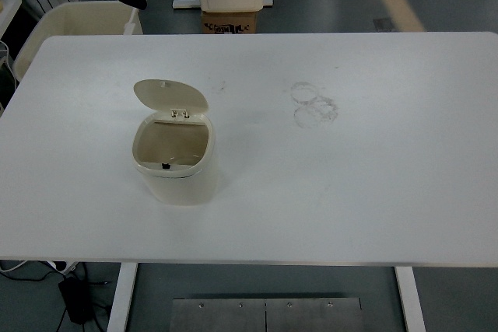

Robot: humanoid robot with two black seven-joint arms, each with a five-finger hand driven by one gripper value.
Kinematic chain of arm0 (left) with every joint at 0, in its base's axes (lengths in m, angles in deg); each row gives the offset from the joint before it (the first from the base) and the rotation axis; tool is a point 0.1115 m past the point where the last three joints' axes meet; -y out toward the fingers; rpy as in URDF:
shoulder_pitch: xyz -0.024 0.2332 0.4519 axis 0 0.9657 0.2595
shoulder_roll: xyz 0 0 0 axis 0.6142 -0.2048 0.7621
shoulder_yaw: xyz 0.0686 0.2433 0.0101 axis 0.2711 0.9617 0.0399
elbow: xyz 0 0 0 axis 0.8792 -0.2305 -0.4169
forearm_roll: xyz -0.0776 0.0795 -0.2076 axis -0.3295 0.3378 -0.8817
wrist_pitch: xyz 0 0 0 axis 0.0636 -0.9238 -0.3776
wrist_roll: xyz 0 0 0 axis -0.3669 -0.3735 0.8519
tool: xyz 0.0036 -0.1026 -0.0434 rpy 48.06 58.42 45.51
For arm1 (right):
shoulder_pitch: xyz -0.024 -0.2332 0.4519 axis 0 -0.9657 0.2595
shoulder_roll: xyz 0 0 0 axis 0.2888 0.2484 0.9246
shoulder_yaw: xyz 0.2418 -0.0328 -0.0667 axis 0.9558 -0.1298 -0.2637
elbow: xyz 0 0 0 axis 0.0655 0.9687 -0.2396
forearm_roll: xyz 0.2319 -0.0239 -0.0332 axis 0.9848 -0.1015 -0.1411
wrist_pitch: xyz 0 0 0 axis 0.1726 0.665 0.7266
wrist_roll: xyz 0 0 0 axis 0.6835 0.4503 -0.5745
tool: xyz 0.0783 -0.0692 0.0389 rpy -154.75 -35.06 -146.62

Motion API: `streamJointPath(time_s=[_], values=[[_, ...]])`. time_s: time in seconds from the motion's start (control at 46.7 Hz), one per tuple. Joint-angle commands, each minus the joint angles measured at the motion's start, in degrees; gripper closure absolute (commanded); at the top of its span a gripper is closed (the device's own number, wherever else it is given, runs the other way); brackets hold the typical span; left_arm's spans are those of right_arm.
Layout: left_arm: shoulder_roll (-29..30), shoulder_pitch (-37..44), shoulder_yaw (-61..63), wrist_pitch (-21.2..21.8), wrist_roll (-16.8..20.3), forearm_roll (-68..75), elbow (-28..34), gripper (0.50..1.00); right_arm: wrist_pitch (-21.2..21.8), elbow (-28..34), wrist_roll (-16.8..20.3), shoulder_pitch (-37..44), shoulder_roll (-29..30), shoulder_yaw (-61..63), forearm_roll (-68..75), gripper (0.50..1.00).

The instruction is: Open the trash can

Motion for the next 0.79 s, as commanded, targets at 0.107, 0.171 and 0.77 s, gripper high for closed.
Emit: streamJointPath(time_s=[0.107,0.171,0.77], values=[[-1.2,3.9,-2.7,0.0,6.6,-5.5,8.0,0.5,0.0,0.1,0.0,-0.5,0.0,0.0,0.0,0.509],[-1.2,5.8,-4.2,0.0,7.7,-6.2,9.9,0.5,0.0,0.1,0.0,-0.6,0.0,0.0,0.0,0.509],[-5.1,31.5,-24.5,6.3,11.0,-19.4,25.3,0.5,0.0,0.1,0.0,-0.7,0.0,-0.1,0.0,0.509]])
